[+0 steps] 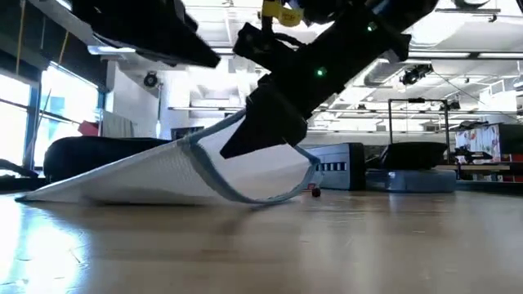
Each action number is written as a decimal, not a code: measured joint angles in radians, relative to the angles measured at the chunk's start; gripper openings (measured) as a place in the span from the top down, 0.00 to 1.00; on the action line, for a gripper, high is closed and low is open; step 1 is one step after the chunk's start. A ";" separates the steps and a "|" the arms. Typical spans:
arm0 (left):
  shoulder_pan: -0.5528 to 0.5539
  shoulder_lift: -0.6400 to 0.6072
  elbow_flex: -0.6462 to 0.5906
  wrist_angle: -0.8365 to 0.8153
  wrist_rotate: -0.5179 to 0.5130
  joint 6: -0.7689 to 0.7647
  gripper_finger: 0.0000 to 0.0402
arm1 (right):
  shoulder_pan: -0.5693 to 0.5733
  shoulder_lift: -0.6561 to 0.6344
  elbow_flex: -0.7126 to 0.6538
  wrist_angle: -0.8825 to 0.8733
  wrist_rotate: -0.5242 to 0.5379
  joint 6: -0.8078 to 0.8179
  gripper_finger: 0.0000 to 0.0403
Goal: Unpack backpack
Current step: Remove the green packed earphones from the white zip bag
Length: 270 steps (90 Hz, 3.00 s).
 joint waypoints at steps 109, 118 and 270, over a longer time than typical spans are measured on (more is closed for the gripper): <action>0.046 0.109 0.140 -1.008 -0.111 -0.707 0.97 | 0.026 0.032 0.001 0.076 -0.188 0.013 0.65; 0.067 0.109 0.096 -0.916 -0.058 -0.680 0.97 | 0.001 0.046 0.001 0.120 -0.266 0.035 0.65; 0.107 0.111 0.055 -0.692 -0.240 -0.655 0.97 | 0.154 -0.370 0.001 -0.825 -0.214 0.186 1.00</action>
